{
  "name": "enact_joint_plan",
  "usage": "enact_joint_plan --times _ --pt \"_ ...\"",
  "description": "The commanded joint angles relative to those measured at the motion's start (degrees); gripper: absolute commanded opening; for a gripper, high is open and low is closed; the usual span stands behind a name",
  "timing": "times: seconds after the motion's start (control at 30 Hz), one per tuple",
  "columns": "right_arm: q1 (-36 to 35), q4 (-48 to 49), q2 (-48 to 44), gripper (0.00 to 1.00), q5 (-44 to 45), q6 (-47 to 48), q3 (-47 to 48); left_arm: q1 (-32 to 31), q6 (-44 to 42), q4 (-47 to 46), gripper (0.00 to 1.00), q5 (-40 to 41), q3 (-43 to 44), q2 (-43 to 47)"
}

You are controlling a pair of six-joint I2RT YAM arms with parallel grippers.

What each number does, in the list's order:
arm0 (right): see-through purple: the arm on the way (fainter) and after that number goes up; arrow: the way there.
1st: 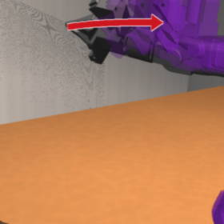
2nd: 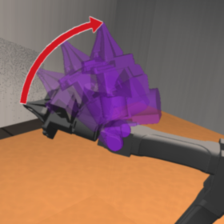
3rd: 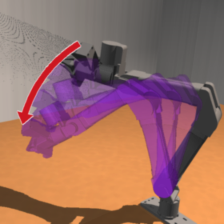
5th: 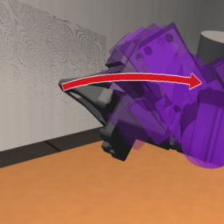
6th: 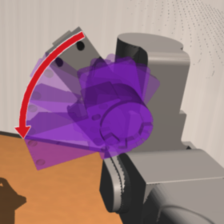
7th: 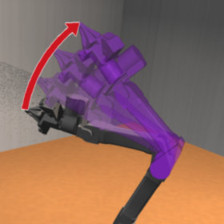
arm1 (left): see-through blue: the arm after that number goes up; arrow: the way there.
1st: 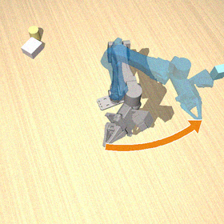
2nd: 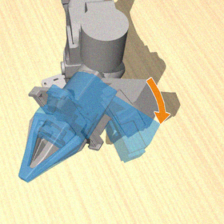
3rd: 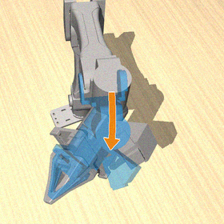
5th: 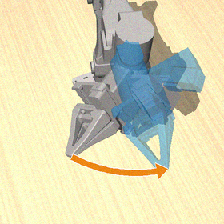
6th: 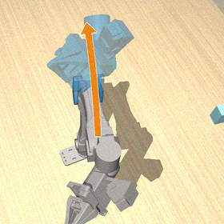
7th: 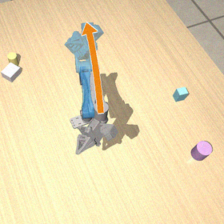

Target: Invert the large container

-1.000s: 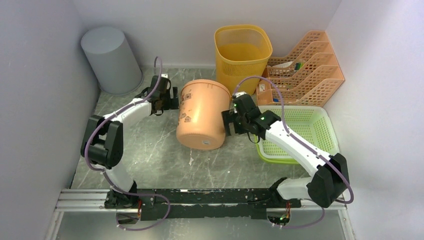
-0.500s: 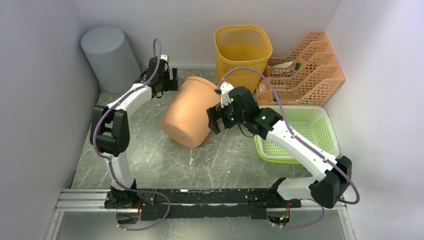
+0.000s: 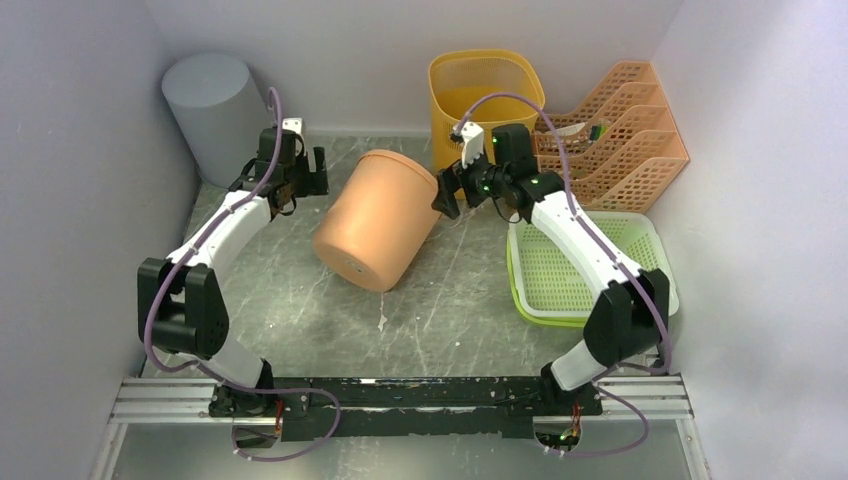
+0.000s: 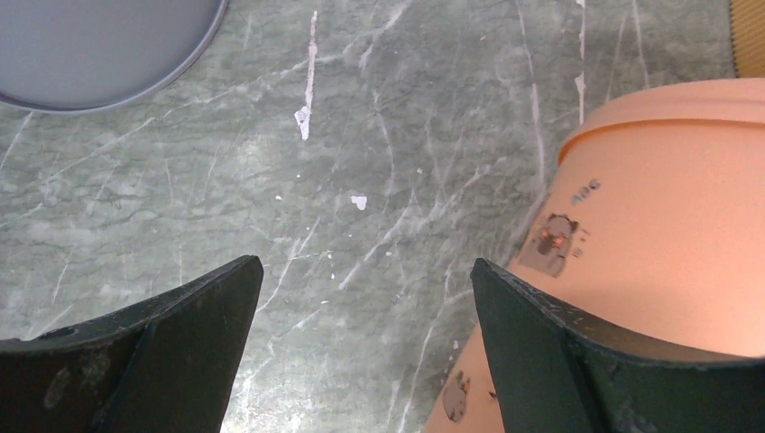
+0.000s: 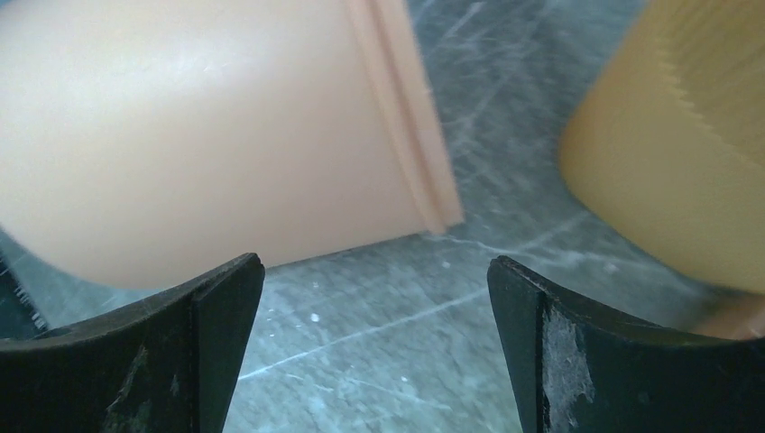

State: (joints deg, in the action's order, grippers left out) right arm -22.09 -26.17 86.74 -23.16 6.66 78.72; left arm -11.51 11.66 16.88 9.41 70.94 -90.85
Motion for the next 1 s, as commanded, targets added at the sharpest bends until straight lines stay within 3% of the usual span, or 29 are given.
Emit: enact_joint_plan --times 0.0,0.23,0.7,0.97 --pt "0.80 5.97 3.13 0.96 -17.77 3.38 0.11 -0.02 -1.42 0.48 0.99 -2.78 -1.31 2.24" --pt "3.66 20.02 3.68 0.96 -22.78 2.20 -6.92 -0.05 -1.40 2.35 0.99 -2.91 -1.47 3.11" --pt "5.80 33.99 17.57 0.91 -36.96 -7.28 -2.01 0.00 -1.58 3.39 0.99 -3.12 -6.51 6.47" --pt "5.83 26.94 11.31 0.88 -39.45 -4.68 -5.80 -0.01 -1.91 2.80 0.99 -2.86 -6.57 6.07"
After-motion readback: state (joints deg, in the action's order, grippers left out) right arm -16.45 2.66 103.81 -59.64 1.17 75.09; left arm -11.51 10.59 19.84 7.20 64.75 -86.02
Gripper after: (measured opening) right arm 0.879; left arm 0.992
